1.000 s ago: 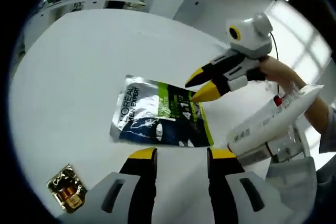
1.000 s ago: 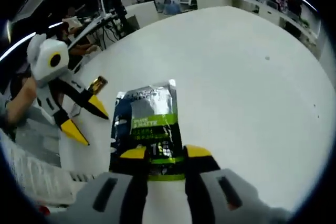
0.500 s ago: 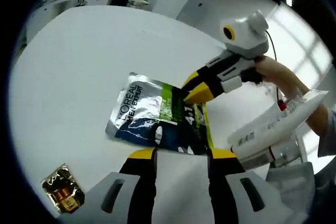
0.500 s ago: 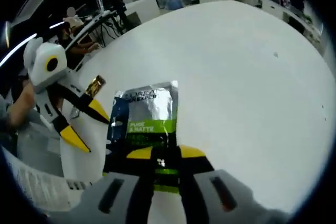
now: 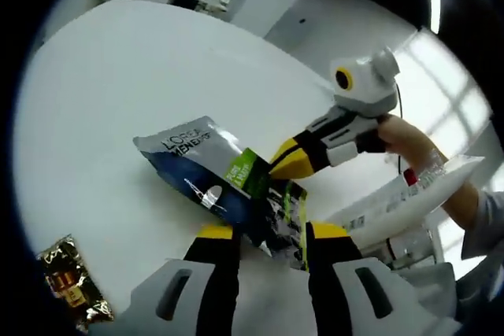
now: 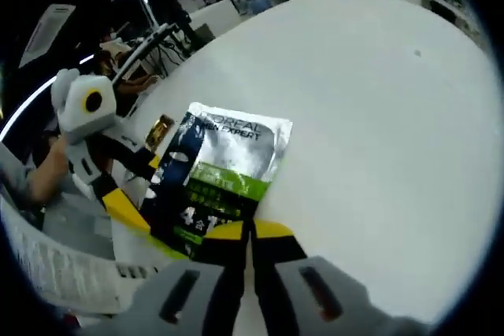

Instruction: Arrange the skincare products in the storage area until every visible bottle or jar stands upright without overlapping.

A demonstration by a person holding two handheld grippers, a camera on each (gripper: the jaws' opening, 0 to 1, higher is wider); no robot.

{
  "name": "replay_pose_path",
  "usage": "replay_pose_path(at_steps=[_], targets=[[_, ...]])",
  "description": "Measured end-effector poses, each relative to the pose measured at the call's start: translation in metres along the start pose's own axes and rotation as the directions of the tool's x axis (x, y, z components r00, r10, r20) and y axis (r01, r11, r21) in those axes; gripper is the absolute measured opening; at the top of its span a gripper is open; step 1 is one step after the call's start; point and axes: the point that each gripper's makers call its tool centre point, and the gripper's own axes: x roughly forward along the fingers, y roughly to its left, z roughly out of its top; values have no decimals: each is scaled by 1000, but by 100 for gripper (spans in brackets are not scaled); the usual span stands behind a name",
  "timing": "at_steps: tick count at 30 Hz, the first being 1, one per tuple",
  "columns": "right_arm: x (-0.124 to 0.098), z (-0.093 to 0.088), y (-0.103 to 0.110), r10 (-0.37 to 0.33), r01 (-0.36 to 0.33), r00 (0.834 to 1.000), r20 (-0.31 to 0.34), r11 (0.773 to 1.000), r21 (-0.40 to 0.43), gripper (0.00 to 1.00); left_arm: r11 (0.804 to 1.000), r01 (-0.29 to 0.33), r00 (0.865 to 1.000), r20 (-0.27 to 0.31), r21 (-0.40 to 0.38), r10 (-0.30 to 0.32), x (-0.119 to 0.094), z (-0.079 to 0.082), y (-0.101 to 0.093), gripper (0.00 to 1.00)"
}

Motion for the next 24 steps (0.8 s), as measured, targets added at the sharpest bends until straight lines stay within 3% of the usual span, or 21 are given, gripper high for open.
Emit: replay_pose_path(at_steps=[4,12,19,24], targets=[[1,6,16,55,-55,998,22,998,-7,2,1000,14,1000,9,4,-14,2,0,-10,24],[-10,16,21,43,-41,998,52,999,-34,2,1000,12,999,38,14,-13,-7,17,2,15],[-22,18,28,35,-32,996,77,999,-39,1,999,-8,998,70,37,5,-14,23,-7,2],[-29,21,28,29,-25,996,88,998,-49,1,994,-30,997,75,109,22,-18,25,-15,1]])
